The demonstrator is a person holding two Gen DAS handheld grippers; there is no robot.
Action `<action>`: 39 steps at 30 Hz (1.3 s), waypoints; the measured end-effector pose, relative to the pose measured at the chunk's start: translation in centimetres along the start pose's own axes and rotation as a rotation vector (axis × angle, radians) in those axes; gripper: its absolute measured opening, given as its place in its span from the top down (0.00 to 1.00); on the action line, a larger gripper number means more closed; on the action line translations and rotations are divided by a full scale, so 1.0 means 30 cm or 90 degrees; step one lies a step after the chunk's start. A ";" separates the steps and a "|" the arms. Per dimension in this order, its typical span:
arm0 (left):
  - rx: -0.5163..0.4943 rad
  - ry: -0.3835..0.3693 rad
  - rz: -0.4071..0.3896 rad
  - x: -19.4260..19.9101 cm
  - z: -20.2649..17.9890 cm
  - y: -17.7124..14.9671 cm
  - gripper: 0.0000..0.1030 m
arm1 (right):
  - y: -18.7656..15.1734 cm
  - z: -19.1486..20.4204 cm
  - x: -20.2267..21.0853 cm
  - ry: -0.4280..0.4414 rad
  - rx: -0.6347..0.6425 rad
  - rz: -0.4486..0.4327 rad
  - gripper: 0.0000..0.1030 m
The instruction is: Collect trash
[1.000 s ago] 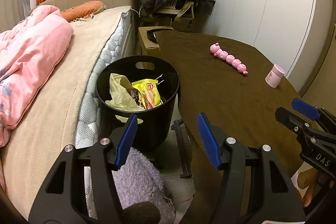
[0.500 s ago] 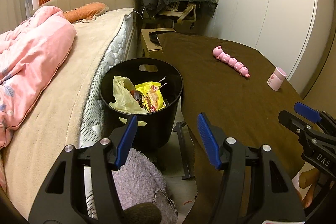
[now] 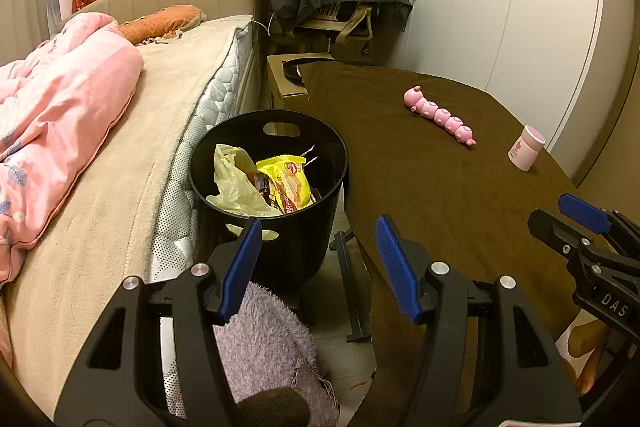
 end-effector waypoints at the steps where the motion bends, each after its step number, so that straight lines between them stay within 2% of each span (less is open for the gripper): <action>1: -0.001 0.000 0.000 -0.001 0.000 -0.001 0.45 | 0.000 0.000 0.000 0.000 0.000 0.000 0.39; 39: -0.003 -0.001 -0.002 0.004 0.006 0.000 0.45 | -0.001 -0.006 -0.001 0.002 0.000 0.000 0.39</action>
Point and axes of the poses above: each gripper's, at about its wrist camera, not at the fingertips, and x roughly against the way its jaws point, z to its left, y to its top, the point moved 1 cm from there along -x, roughly the way its jaws point, and after that the axes turned 5 degrees about y, right-handed, at the moved point
